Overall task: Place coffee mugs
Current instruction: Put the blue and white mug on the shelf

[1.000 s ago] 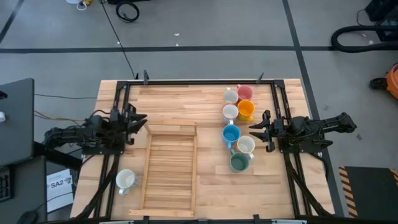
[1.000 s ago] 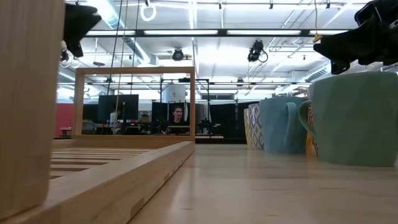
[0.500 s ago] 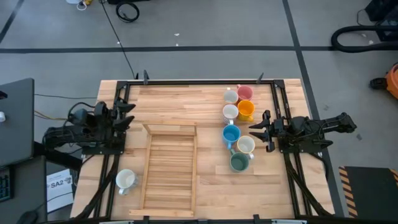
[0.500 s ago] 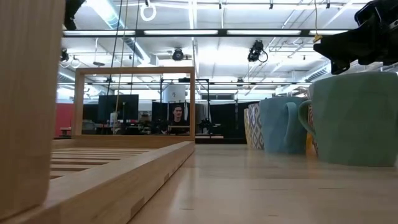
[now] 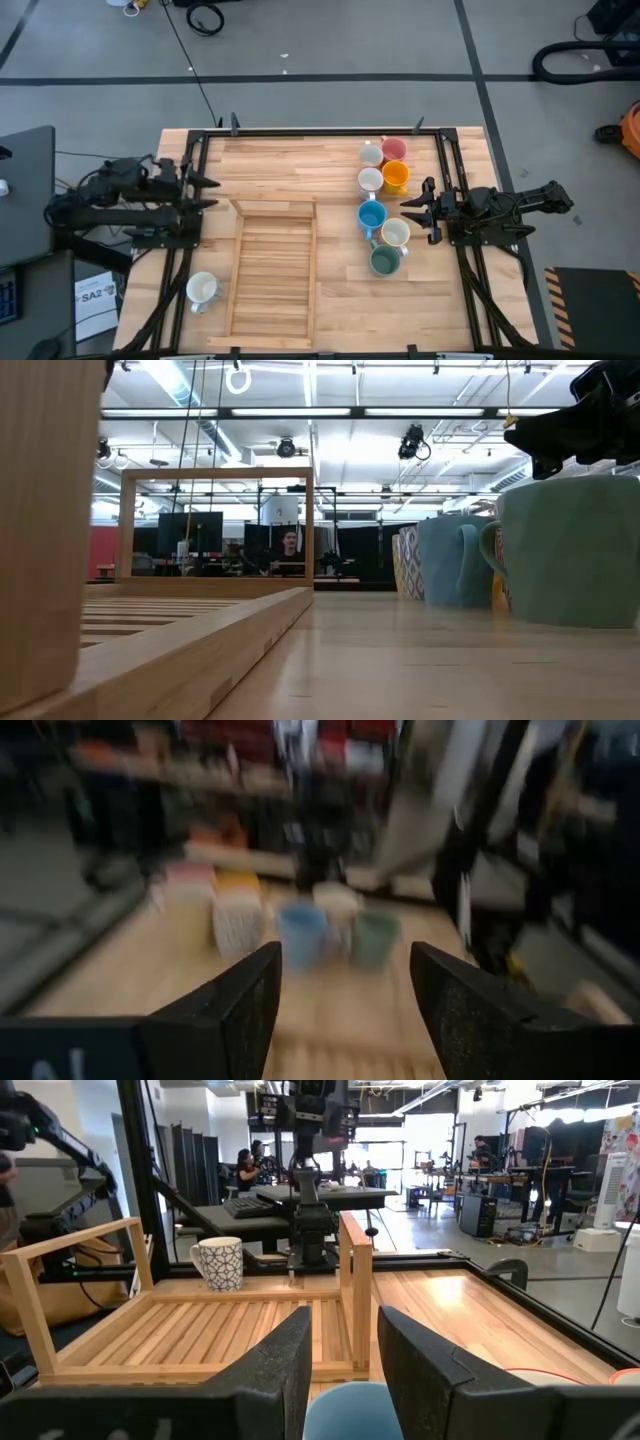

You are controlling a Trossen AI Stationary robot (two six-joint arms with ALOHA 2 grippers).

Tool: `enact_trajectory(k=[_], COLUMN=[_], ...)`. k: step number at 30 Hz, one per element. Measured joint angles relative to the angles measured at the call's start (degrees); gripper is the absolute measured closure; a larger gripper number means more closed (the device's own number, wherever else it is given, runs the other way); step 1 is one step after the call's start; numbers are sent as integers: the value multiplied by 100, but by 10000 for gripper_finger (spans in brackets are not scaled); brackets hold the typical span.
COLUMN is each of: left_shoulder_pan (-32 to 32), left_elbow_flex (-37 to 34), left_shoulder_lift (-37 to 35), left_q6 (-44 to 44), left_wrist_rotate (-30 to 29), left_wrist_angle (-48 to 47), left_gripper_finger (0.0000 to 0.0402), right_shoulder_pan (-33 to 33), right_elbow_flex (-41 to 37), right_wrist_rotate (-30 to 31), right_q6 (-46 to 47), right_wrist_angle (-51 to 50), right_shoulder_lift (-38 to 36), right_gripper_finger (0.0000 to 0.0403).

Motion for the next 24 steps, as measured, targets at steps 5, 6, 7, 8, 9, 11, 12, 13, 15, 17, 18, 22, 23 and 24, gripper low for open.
enact_trajectory(k=[5, 6, 7, 8, 9, 11, 12, 13, 15, 17, 18, 22, 23, 24], left_shoulder_pan=[0, 0, 0, 0, 0, -8, -31, -74, -203, -388, -492, -1002, -1151, -1302], left_elbow_flex=[679, 806, 923, 1018, 1101, 1225, 1261, 1270, 1270, 1270, 1270, 1270, 1270, 1270], left_shoulder_lift=[854, 1005, 1158, 1293, 1410, 1648, 1741, 1839, 1979, 2137, 2208, 2522, 2607, 2694], left_q6=[-4, -4, -8, -37, -131, -371, -486, -622, -896, -1112, -1224, -1830, -1942, -2036], left_wrist_rotate=[764, 921, 1076, 1217, 1328, 1524, 1599, 1660, 1770, 1794, 1793, 1764, 1762, 1752], left_wrist_angle=[-1222, -1472, -1738, -1974, -2189, -2599, -2792, -2972, -3310, -3658, -3815, -4083, -4075, -4074], left_gripper_finger=[175, 175, 175, 175, 175, 175, 175, 175, 175, 175, 175, 175, 175, 175], right_shoulder_pan=[-1, -2, -2, -1, -2, -1, -2, -2, -2, 0, -2, 0, -1, -2], right_elbow_flex=[0, 0, 0, 0, 0, 0, 0, 1, 0, 0, 1, 0, 0, 2], right_wrist_rotate=[1, 2, 0, 1, 2, 2, 1, 1, 0, 2, 1, 1, 1, 1], right_q6=[0, 0, 0, 0, 0, 0, 0, 0, 0, 0, 0, 0, 0, 0], right_wrist_angle=[0, 0, -2, 0, 0, 0, 0, 0, 0, 0, -2, 0, 0, 0], right_shoulder_lift=[0, 1, 1, 0, -1, -1, 0, 0, -1, -1, 0, 1, 0, 0], right_gripper_finger=[279, 279, 279, 279, 279, 279, 279, 279, 279, 279, 279, 279, 279, 279])
